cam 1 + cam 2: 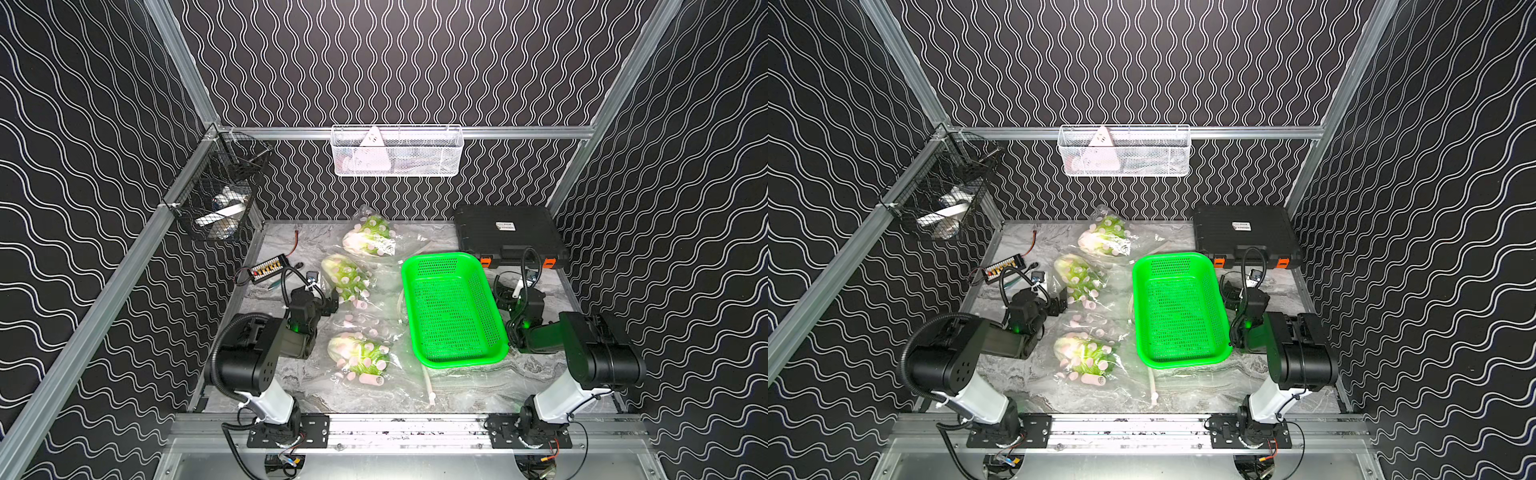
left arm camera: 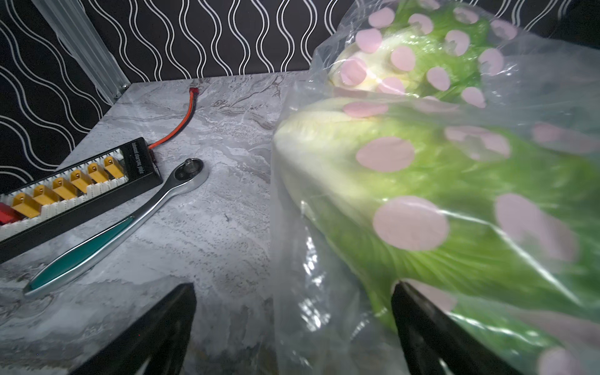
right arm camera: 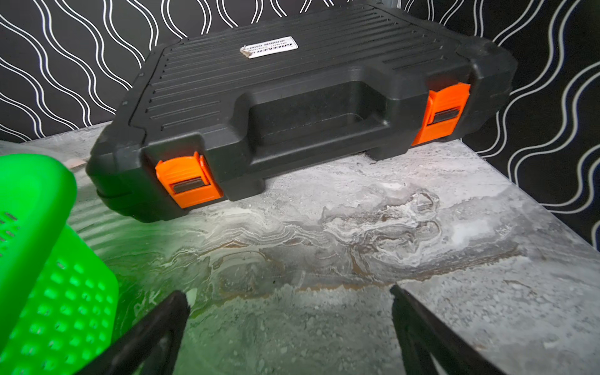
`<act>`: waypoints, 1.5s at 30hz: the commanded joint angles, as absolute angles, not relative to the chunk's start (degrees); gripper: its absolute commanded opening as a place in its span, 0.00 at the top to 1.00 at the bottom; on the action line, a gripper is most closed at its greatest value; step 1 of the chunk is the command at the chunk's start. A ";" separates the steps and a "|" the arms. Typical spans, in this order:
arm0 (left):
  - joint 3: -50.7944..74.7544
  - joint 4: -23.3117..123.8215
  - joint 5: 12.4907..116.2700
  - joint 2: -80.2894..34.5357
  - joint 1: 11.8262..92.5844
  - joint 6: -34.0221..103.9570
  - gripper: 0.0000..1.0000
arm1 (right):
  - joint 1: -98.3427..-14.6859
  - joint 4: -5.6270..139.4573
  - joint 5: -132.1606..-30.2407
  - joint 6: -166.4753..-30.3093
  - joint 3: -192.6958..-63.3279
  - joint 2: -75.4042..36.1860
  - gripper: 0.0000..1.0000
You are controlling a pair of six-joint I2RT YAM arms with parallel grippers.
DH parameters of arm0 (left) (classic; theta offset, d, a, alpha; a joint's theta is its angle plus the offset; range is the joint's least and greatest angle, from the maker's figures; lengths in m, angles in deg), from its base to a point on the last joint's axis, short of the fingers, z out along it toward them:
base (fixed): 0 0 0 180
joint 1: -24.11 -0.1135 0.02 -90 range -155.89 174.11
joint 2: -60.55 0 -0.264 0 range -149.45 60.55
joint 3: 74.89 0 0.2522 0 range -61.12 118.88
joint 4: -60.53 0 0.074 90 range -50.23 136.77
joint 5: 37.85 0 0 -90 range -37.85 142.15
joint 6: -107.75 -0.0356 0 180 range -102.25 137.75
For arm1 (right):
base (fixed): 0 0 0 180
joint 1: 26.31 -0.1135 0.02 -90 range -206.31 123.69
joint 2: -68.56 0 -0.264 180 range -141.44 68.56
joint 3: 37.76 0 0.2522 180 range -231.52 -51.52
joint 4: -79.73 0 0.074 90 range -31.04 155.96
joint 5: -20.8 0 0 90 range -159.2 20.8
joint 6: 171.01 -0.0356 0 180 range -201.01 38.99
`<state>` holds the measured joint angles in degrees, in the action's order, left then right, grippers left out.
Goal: Open the zip-top bag and take out the chinese cabbages
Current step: Adjust the zipper food storage bag at the center of the board.
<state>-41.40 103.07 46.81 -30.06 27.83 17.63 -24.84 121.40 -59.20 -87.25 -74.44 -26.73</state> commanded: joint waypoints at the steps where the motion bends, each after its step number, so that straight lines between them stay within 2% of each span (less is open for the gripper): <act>1: -41.70 103.46 40.79 -27.09 27.97 17.82 0.01 | -25.08 122.38 -58.29 -86.74 -74.30 -26.49 0.00; 3: -41.72 102.57 40.22 -25.75 28.25 17.66 0.01 | -25.93 122.89 -54.73 -87.07 -74.11 -26.11 0.00; 6: -42.04 98.90 34.00 -19.65 30.92 16.96 0.01 | -27.08 121.57 -52.54 -86.36 -73.14 -22.61 0.00; 7: -42.22 97.98 31.04 -16.80 31.95 17.32 0.01 | -29.15 122.06 -46.91 -85.56 -73.09 -21.13 0.00; 9: -42.24 95.35 28.84 -10.35 32.95 19.55 0.01 | -30.72 111.28 -42.21 -86.18 -76.30 -15.50 0.00; 12: -39.95 86.50 29.33 -0.82 33.23 25.97 0.01 | -28.91 81.41 -39.65 -107.33 -87.04 -6.80 0.01; 14: -36.50 78.45 33.69 2.77 33.98 27.95 0.01 | -25.52 67.63 -53.90 -110.62 -94.42 -4.45 0.00; 19: -23.84 57.19 32.27 1.59 45.01 25.07 0.01 | -25.43 55.52 -69.57 -108.02 -100.71 0.48 0.00; 23: -12.91 33.11 29.63 3.95 52.24 37.66 0.01 | -27.58 53.83 -84.89 -109.84 -102.06 5.01 0.00; 26: -6.92 13.72 29.74 8.57 56.67 51.97 0.02 | -32.39 48.77 -91.02 -109.84 -105.54 7.16 0.01; 30: -3.82 -1.89 38.05 12.07 61.56 65.77 0.10 | -35.50 42.18 -96.75 -110.35 -108.96 9.21 0.02; 31: -4.15 -4.07 39.82 12.93 63.59 68.31 0.08 | -36.11 40.67 -97.41 -109.83 -109.45 9.86 0.02; 33: -6.58 -5.73 40.84 15.29 68.51 75.23 0.01 | -36.67 37.36 -97.42 -108.56 -110.18 11.40 0.01; 36: -13.00 -2.74 41.00 18.27 77.11 83.86 0.01 | -36.77 32.37 -96.99 -106.36 -111.76 13.07 0.01; 39: -18.51 2.70 38.76 16.05 86.77 89.60 0.01 | -37.26 28.42 -95.47 -104.75 -113.25 14.31 0.01; 45: -23.63 16.69 24.07 5.16 110.02 101.91 0.01 | -38.66 24.77 -94.21 -104.91 -113.70 16.78 0.01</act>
